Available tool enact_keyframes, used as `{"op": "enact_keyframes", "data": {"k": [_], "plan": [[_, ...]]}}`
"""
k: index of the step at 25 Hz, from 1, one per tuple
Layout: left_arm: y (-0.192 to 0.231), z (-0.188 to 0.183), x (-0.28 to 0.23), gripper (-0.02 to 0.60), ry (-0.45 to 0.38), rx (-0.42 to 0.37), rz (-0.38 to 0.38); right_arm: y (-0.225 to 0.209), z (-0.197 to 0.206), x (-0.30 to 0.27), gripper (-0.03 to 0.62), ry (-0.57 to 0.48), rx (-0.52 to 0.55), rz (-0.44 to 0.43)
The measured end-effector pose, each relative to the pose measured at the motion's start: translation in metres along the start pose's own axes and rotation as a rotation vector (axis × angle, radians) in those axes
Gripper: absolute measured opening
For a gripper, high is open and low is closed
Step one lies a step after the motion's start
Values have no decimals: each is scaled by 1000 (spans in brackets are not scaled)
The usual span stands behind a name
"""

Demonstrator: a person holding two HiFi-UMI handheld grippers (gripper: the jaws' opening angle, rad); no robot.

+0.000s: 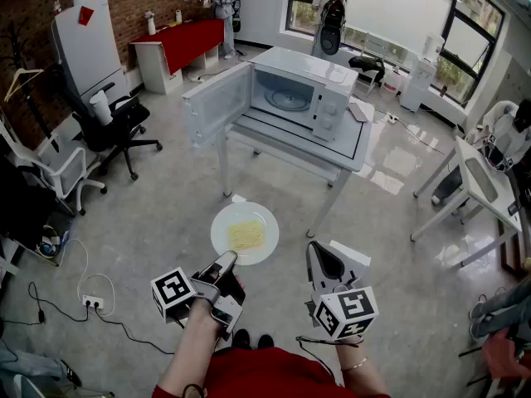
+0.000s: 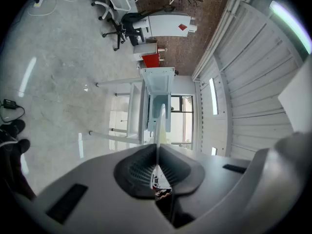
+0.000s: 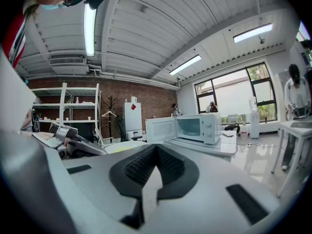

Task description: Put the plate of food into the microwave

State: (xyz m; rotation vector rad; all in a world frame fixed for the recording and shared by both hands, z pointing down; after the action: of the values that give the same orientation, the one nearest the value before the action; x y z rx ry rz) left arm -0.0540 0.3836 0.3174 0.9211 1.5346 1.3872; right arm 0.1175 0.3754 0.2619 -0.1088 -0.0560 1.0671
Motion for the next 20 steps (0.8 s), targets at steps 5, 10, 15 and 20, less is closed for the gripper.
{"op": "enact_keyframes", "data": {"k": [5, 10, 15, 20], "plan": [[-2, 2, -1, 21, 2, -5, 4, -2, 0, 2, 11, -3, -3, -4], [-1, 9, -8, 21, -4, -4, -1, -13, 1, 4, 11, 0, -4, -4], [1, 17, -16, 21, -12, -12, -13, -24, 4, 8, 12, -10, -32, -22], [-4, 17, -27, 21, -26, -33, -11, -37, 8, 13, 12, 3, -49, -23]]}}
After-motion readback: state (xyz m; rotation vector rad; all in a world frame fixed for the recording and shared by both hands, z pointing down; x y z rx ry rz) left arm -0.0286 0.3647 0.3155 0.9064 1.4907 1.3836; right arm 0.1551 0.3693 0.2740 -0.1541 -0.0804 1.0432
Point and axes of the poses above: the fingertips, and each gripper's own axes: x backward along the fingers, y to its left, z out of its underside, the point moved 1 cm from there along x, backward along the fingers, and after that the axes turned 9 degrees about -y, right-handed, at the moved point
